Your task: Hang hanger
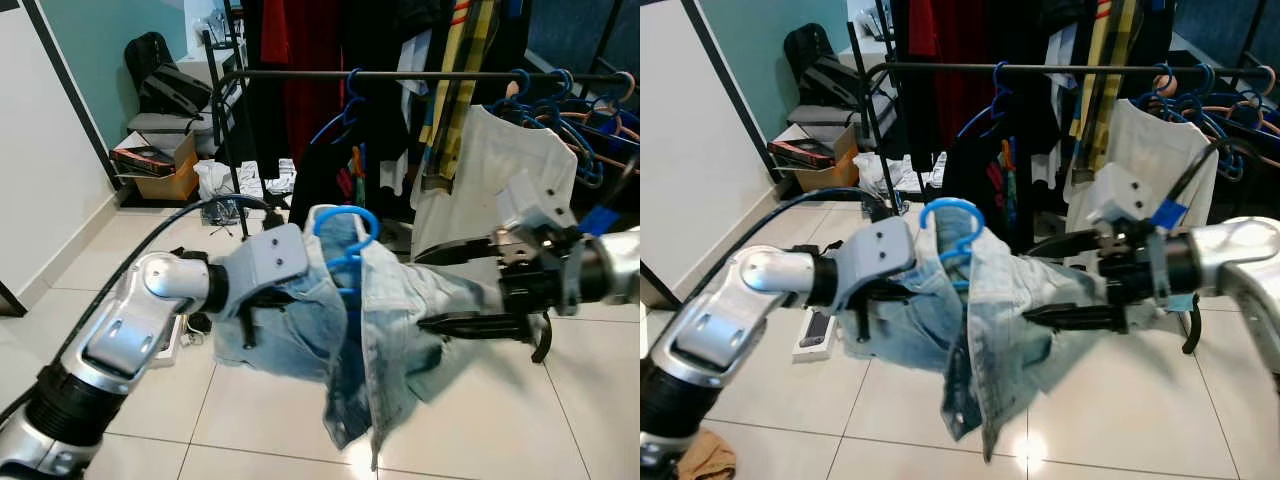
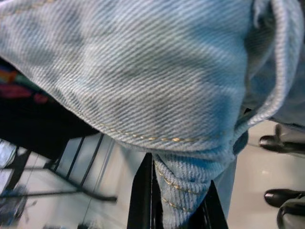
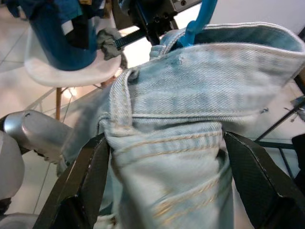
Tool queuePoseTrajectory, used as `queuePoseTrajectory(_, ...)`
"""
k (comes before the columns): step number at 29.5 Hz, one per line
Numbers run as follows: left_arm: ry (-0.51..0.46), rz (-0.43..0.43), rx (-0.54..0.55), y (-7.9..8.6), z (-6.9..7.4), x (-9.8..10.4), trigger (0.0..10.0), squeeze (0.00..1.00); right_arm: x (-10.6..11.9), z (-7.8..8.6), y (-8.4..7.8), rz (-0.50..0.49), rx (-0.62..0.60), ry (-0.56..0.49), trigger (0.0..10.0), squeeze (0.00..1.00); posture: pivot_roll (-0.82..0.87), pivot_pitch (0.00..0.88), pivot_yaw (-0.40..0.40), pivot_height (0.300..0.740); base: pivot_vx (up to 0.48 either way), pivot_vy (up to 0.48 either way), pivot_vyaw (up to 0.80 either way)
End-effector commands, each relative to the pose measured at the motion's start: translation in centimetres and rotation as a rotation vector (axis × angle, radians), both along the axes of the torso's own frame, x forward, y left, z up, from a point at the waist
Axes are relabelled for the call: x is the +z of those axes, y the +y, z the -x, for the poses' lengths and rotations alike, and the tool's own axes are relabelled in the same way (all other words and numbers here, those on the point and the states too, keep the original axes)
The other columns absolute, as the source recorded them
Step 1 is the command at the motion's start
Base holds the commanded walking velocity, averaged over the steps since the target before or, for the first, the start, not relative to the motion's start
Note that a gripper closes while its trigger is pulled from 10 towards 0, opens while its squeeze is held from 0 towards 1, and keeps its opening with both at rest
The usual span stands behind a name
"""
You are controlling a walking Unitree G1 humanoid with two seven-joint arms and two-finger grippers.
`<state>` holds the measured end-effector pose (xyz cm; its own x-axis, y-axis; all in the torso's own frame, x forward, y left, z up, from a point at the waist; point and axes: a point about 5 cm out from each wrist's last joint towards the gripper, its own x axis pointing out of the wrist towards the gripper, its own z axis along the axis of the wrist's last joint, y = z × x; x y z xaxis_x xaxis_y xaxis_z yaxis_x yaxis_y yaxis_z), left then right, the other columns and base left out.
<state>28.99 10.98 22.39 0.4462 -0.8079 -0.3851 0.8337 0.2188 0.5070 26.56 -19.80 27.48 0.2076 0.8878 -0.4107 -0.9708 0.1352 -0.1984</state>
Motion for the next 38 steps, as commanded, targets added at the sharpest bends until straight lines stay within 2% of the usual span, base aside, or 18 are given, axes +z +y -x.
queuePoseTrajectory(1,-0.028,0.01,-0.068,-0.6,0.7,0.6,10.0,0.0,0.1,-0.1,0.6,0.014,0.04,-0.019,10.0,0.0,-0.08,0.0,0.059,0.74,0.0,0.0,0.0)
queuePoseTrajectory(7,-0.023,0.015,-0.136,-0.9,1.5,0.8,10.0,0.0,-0.6,-0.5,0.9,0.086,0.064,-0.017,10.0,0.0,-0.08,0.0,0.058,0.74,0.0,0.0,0.0)
queuePoseTrajectory(8,-0.024,0.019,-0.148,-1.1,1.6,1.0,10.0,0.0,-1.2,-0.5,0.9,0.132,0.071,-0.008,10.0,0.0,-0.09,0.0,0.05,0.74,0.0,0.0,0.0)
queuePoseTrajectory(10,-0.024,0.019,-0.148,-1.1,1.6,1.0,10.0,0.0,-1.2,-0.5,0.9,0.132,0.071,-0.008,10.0,0.0,-0.09,0.0,0.05,0.74,0.0,0.0,0.0)
queuePoseTrajectory(13,-0.035,0.012,-0.154,-1.0,1.7,1.2,10.0,0.0,-2.2,-0.5,0.6,0.225,0.059,0.003,10.0,0.0,-0.1,0.0,0.05,0.74,0.0,0.0,0.0)
queuePoseTrajectory(16,-0.04,0.007,-0.153,-0.9,1.7,1.3,10.0,0.0,-2.4,-0.6,0.4,0.256,0.048,0.008,10.0,0.0,-0.1,0.0,0.052,0.74,0.0,0.0,0.0)
queuePoseTrajectory(17,-0.044,0.003,-0.153,-0.7,1.7,1.4,10.0,0.0,-2.5,-0.7,0.3,0.272,0.037,0.01,2.4,0.0,-0.1,0.0,0.052,0.74,0.0,0.0,0.0)
queuePoseTrajectory(18,-0.044,0.003,-0.153,-0.7,1.7,1.4,10.0,0.0,-2.5,-0.7,0.3,0.272,0.037,0.01,2.4,0.0,-0.1,0.0,0.052,0.74,0.0,0.0,0.0)
queuePoseTrajectory(19,-0.047,0.002,-0.156,-0.7,1.8,1.5,10.0,0.0,-2.5,-0.8,0.3,0.28,0.032,0.013,0.0,0.0,-0.1,0.0,0.052,0.74,0.0,0.0,0.0)
queuePoseTrajectory(38,-0.054,0.021,-0.208,-0.6,2.4,2.2,10.0,0.0,-2.5,-1.0,0.9,0.264,0.058,0.01,0.0,0.0,-0.09,0.0,0.048,0.74,0.0,0.0,0.0)
